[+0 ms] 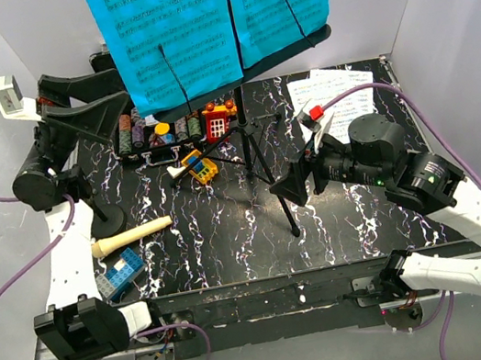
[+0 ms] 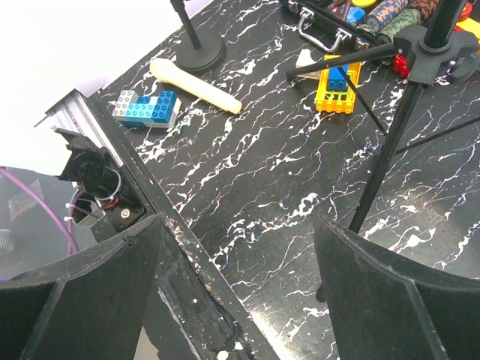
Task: Pack up the instrument practice props
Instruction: Pick up the sheet music from the music stand.
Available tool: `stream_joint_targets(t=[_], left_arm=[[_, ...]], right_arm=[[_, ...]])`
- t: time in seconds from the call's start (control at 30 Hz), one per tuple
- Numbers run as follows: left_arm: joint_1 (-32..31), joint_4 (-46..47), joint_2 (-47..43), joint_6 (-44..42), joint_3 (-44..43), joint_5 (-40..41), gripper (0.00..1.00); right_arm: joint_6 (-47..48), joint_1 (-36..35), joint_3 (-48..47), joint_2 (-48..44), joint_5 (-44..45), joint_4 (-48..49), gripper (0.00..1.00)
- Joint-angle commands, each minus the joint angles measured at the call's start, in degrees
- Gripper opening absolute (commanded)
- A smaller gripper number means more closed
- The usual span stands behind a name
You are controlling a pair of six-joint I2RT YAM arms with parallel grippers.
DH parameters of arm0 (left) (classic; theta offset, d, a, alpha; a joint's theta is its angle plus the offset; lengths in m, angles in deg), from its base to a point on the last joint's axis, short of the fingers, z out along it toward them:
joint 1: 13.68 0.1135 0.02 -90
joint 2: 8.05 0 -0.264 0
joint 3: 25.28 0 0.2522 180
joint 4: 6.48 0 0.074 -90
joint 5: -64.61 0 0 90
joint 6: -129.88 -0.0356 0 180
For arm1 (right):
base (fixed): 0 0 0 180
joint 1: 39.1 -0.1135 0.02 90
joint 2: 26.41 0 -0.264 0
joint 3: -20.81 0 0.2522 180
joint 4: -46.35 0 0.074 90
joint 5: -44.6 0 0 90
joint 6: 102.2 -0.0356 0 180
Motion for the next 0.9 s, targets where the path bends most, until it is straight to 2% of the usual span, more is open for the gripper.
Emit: stream_joint_targets(t=[0.0, 0.07, 0.33, 0.5, 0.7, 0.83, 0.87], left_arm=[[-1.9, -4.0, -2.5, -3.2, 1.2, -2.6, 0.85], [-2.8, -6.1, -2.9, -4.9, 1.3, -3.6, 0.84], [-5.3, -13.4, -3.1, -10.5, 0.4, -6.3, 0.66], [-5.6, -13.8, -3.1, -10.7, 0.3, -6.7, 0.50], [-5.5, -14.3, -3.1, -10.8, -1.0, -7.1, 0.42], [-5.5, -16.3, -3.1, -11.7, -2.5, -7.4, 0.24], [-5.5, -17.3, -3.2, -12.2, -2.9, -7.4, 0.15]], right_arm=[[0.7, -0.3, -1.8, 0.6, -0.6, 2.2, 0.88], [0.3, -0.4, -1.9, 0.8, -0.7, 2.4, 0.88], [-0.5, -0.4, -3.0, 2.0, -1.2, 2.9, 0.88], [-0.6, -0.4, -3.9, 2.6, -1.5, 2.9, 0.88], [-0.7, -0.4, -4.2, 2.7, -1.6, 2.6, 0.88], [-0.6, -0.4, -4.6, 2.6, -1.6, 2.3, 0.88], [-0.7, -0.4, -4.6, 2.6, -1.5, 2.3, 0.88]])
